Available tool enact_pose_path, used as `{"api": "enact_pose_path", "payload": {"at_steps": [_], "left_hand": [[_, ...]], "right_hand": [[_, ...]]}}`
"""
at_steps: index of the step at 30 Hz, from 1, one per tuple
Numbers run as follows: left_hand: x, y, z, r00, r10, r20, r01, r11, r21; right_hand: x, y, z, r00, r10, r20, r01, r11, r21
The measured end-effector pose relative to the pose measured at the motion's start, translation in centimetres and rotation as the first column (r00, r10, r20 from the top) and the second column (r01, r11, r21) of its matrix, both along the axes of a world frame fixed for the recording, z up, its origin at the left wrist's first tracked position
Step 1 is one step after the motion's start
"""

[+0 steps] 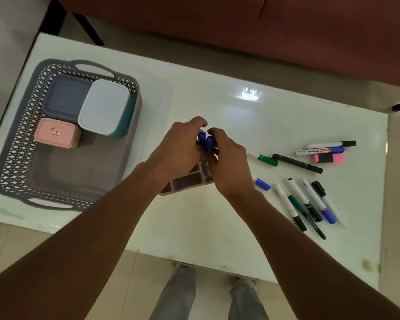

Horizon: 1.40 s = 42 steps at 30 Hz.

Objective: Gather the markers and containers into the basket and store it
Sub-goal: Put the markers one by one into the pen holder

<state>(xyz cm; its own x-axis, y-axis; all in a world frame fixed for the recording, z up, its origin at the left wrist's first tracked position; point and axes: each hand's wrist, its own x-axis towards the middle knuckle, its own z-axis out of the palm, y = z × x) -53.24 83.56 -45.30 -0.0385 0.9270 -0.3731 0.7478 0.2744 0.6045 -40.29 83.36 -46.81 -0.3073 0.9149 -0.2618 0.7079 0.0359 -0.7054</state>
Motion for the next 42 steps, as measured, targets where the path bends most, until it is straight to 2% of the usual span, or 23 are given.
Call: {"api": "enact_pose_path", "payload": {"at_steps": [5,9,12,17,20,22,24,26,28,30,32,34,36,38,42], "left_hand": [[0.3,-1.3,-0.6,0.99,0.116,0.077,-0.117,0.993,0.008],[1.1,-2.9,-0.9,0.975,0.209,0.073,-0.214,0.974,0.076],[1.8,-4.1,-1.2,0.92,0.341,0.192,-0.357,0.932,0.058],[2.6,-5.4,-2.0,0.92,0.378,0.098,-0.39,0.902,0.185],[4.1,-6.5,-2.2,0.888,0.454,0.067,-0.448,0.824,0.347],[6.2,-7.7,-1.7,0.88,0.459,0.12,-0.462,0.771,0.439],[9.1,-9.1,-1.3,0.916,0.355,0.188,-0.401,0.788,0.468],[12.1,-10.0,-2.0,0.969,0.192,0.159,-0.242,0.875,0.418],[14.5,-9.7,-3.6,0.999,0.011,0.048,-0.027,0.937,0.348],[16.2,-8.4,-5.5,0.994,-0.102,-0.039,0.108,0.963,0.245],[17.1,-6.9,-7.3,0.976,-0.163,-0.148,0.186,0.97,0.154],[17.3,-5.8,-8.7,0.937,-0.227,-0.265,0.265,0.957,0.116],[17.3,-5.3,-9.3,0.904,-0.271,-0.331,0.323,0.94,0.112],[17.1,-5.3,-9.6,0.9,-0.277,-0.337,0.331,0.936,0.115],[16.2,-5.9,-9.6,0.905,-0.266,-0.331,0.315,0.943,0.104]], "right_hand": [[0.0,-1.1,-1.2,0.987,-0.095,-0.132,0.094,0.995,-0.01],[0.4,-1.6,-1.8,0.982,-0.125,-0.141,0.124,0.992,-0.013],[0.5,-1.8,-2.1,0.985,-0.097,-0.143,0.103,0.994,0.034],[0.6,-1.2,-2.6,0.979,-0.112,-0.167,0.131,0.986,0.103],[2.9,-1.5,-2.5,0.948,-0.234,-0.215,0.265,0.955,0.132],[5.7,-2.0,-3.0,0.918,-0.327,-0.224,0.362,0.923,0.134],[8.6,-2.3,-4.2,0.906,-0.395,-0.15,0.415,0.9,0.133],[11.2,-1.8,-5.5,0.925,-0.381,-0.005,0.378,0.915,0.144],[12.7,-0.6,-6.4,0.947,-0.267,0.18,0.243,0.959,0.143],[13.7,0.9,-7.1,0.94,-0.069,0.335,0.028,0.992,0.123],[14.0,2.2,-7.4,0.892,0.094,0.443,-0.148,0.985,0.088],[14.0,3.1,-7.4,0.832,0.172,0.528,-0.256,0.963,0.09],[14.0,3.5,-7.6,0.786,0.189,0.589,-0.298,0.95,0.093],[14.0,3.8,-7.9,0.767,0.175,0.617,-0.29,0.953,0.09],[14.1,3.4,-7.9,0.786,0.172,0.594,-0.286,0.953,0.103]]}}
